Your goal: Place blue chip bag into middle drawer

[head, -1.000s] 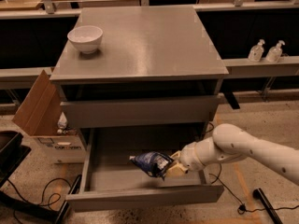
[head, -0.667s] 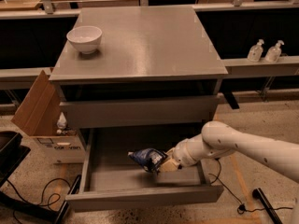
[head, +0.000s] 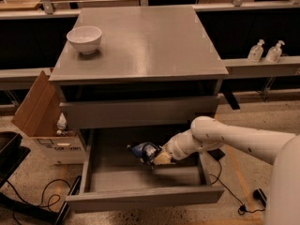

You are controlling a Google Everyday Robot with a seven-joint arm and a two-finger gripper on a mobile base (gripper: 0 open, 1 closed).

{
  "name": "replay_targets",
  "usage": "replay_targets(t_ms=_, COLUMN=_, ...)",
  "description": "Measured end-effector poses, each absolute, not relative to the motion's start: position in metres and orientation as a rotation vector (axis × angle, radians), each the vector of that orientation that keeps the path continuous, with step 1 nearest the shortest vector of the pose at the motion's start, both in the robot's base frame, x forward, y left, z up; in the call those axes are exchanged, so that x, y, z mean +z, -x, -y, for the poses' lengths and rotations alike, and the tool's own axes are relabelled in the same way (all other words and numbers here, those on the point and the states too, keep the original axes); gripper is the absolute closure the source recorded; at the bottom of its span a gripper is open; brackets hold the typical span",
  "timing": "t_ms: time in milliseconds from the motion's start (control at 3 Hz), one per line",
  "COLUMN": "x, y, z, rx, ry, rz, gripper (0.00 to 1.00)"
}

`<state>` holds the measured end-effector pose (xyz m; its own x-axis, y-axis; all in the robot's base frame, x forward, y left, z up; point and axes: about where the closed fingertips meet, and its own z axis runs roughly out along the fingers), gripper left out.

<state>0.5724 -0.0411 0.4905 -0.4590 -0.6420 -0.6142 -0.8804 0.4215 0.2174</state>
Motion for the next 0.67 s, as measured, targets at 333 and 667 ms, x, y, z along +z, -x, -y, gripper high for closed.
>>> replay_targets(t_ms=333, x=0.4893, y=-0.5718, z=0.0392, rx=0.732, ry=1.295, rz=-2.24, gripper=0.51)
replay_targets(t_ms=667, x=0.4882, y=-0.5709, z=0.0374, rx=0.736, ry=1.298, rz=-2.24, gripper=0.28)
